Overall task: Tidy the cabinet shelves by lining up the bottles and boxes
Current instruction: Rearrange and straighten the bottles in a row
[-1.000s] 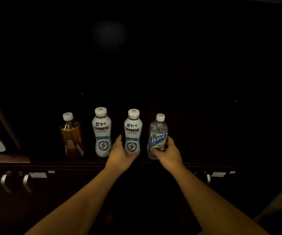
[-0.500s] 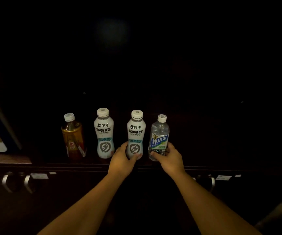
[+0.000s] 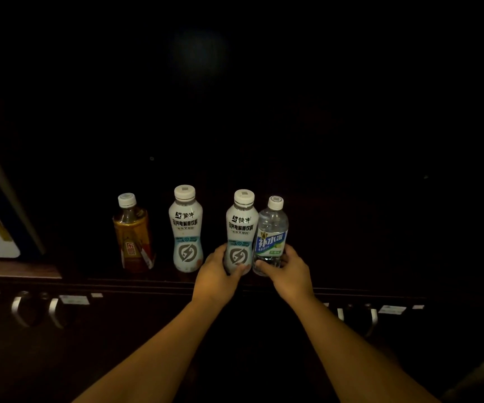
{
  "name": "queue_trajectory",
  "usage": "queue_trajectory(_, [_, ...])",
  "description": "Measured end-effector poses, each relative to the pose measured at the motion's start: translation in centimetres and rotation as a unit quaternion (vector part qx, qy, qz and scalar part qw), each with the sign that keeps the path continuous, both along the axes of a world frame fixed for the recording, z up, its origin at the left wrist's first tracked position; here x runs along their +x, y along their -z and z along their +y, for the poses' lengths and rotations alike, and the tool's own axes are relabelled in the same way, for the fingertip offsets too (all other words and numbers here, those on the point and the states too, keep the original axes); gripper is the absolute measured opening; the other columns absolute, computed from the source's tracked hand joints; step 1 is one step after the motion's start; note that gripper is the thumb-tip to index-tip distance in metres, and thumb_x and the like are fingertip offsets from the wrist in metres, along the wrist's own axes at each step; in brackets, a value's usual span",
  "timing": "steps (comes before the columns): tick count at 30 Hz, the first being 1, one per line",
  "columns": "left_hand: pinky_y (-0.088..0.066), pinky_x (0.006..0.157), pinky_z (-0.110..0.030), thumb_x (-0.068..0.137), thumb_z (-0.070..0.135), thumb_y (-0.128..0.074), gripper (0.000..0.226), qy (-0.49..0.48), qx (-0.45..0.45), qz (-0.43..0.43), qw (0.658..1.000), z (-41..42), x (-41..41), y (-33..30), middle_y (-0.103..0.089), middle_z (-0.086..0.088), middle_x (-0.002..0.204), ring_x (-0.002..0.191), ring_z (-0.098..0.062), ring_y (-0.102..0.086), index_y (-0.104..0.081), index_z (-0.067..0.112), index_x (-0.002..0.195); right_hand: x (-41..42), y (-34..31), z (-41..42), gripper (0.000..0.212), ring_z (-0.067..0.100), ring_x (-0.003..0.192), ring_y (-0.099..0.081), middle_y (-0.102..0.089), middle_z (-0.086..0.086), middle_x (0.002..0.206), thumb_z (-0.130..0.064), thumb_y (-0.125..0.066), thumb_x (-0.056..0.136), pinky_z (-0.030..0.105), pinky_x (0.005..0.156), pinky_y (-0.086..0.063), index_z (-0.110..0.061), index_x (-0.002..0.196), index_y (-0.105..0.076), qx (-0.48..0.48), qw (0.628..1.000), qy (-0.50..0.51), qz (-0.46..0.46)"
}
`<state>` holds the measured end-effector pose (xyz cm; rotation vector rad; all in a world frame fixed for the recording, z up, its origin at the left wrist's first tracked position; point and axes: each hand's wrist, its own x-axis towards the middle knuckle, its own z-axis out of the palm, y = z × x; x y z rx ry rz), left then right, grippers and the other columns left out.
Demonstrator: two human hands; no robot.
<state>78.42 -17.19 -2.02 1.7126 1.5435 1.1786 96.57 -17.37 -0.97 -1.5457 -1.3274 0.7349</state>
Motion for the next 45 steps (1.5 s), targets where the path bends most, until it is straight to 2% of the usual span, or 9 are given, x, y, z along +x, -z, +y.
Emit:
queue_trajectory(4, [-0.048, 0.088, -0.019, 0.084, 0.031, -0.076, 0.06, 0.004, -0.007, -0.005, 1.0, 0.0, -0.1, -0.1, -0.061, 0.006, 0.125, 0.11, -0.005, -0.059, -0.05, 0.025, 0.138, -0.1, -0.1, -0.2, 0.057, -0.017, 0.083, -0.059, -0.064, -0.026, 0.094, -0.033, -0.088, 0.073, 0.003, 0.064, -0.042, -0.031, 0.122, -0.06, -0.004, 1.0, 0.0, 0.0])
queue_trajectory(9, [-0.05, 0.095, -0.026, 0.083, 0.034, -0.077, 0.066, 0.021, -0.012, -0.012, 1.0, -0.1, -0.4, -0.1, -0.058, 0.002, 0.131, 0.116, -0.009, -0.058, -0.048, 0.026, 0.14, -0.2, -0.3, -0.5, 0.057, -0.019, 0.08, -0.058, -0.064, -0.026, 0.093, -0.032, -0.086, 0.076, 0.004, 0.063, -0.041, -0.03, 0.127, -0.059, -0.016, 1.0, 0.004, 0.002])
queue_trajectory(13, [-0.045, 0.103, -0.033, 0.084, 0.036, -0.076, 0.077, -0.008, -0.029, 0.035, 0.999, -0.4, -1.8, -0.3, -0.052, -0.006, 0.141, 0.128, -0.02, -0.05, -0.039, 0.018, 0.149, -0.9, -0.3, -1.3, 0.067, 0.0, 0.093, -0.063, -0.063, -0.014, 0.112, -0.03, -0.085, 0.077, 0.016, 0.073, -0.049, -0.024, 0.134, -0.051, 0.007, 0.999, 0.039, -0.001])
queue_trajectory(17, [-0.048, 0.091, -0.026, 0.084, 0.04, -0.076, 0.063, -0.013, -0.021, 0.046, 0.999, -1.0, -4.0, -0.8, -0.06, 0.0, 0.13, 0.115, -0.013, -0.057, -0.051, 0.02, 0.138, -2.5, -0.6, -2.5, 0.063, 0.013, 0.099, -0.062, -0.054, -0.001, 0.122, -0.028, -0.085, 0.077, 0.023, 0.073, -0.052, -0.02, 0.126, -0.046, 0.035, 0.993, 0.109, -0.01])
queue_trajectory(25, [-0.046, 0.071, -0.014, 0.085, 0.039, -0.074, 0.032, -0.041, 0.017, 0.06, 0.997, -3.1, -9.5, -1.7, -0.062, 0.013, 0.104, 0.092, -0.001, -0.06, -0.062, 0.028, 0.112, -8.3, -0.6, -3.8, 0.023, 0.008, 0.079, -0.063, -0.062, -0.007, 0.088, -0.025, -0.076, 0.085, 0.025, 0.064, -0.053, -0.026, 0.089, -0.053, 0.072, 0.991, 0.095, -0.056])
queue_trajectory(31, [-0.046, 0.066, -0.016, 0.084, 0.039, -0.074, 0.031, -0.091, 0.083, 0.096, 0.988, -4.3, -14.4, -1.6, -0.053, 0.02, 0.097, 0.087, 0.001, -0.055, -0.057, 0.033, 0.109, -13.5, -0.1, -3.0, 0.027, 0.006, 0.093, -0.061, -0.062, -0.01, 0.1, -0.03, -0.075, 0.084, 0.019, 0.072, -0.048, -0.024, 0.105, -0.058, 0.067, 0.995, 0.021, -0.076])
queue_trajectory(38, [-0.045, 0.083, -0.027, 0.073, 0.043, -0.082, 0.075, -0.184, 0.088, 0.087, 0.975, -3.6, -18.9, -1.7, -0.04, 0.007, 0.124, 0.116, -0.013, -0.045, -0.037, 0.026, 0.131, -16.4, 0.0, -1.1, 0.069, 0.018, 0.113, -0.059, -0.057, -0.001, 0.13, -0.035, -0.078, 0.081, 0.033, 0.09, -0.052, -0.019, 0.14, -0.046, 0.009, 0.998, -0.012, -0.065])
queue_trajectory(41, [-0.045, 0.1, -0.043, 0.069, 0.049, -0.084, 0.106, -0.17, 0.027, 0.12, 0.978, -2.9, -20.0, -1.6, -0.034, -0.003, 0.145, 0.133, -0.022, -0.038, -0.021, 0.022, 0.15, -17.1, -0.1, -0.3, 0.078, 0.014, 0.108, -0.058, -0.057, -0.007, 0.119, -0.034, -0.08, 0.079, 0.027, 0.083, -0.047, -0.019, 0.145, -0.042, 0.006, 0.997, -0.019, -0.073])
queue_trajectory(45, [-0.04, 0.107, -0.047, 0.07, 0.056, -0.081, 0.113, -0.14, -0.002, 0.183, 0.973, -1.6, -20.8, -1.2, -0.043, -0.006, 0.147, 0.136, -0.028, -0.039, -0.015, 0.021, 0.154, -17.5, -0.2, 0.4, 0.082, 0.01, 0.104, -0.058, -0.052, -0.015, 0.105, -0.031, -0.084, 0.077, 0.028, 0.085, -0.048, -0.019, 0.145, -0.042, 0.006, 0.997, -0.033, -0.071])
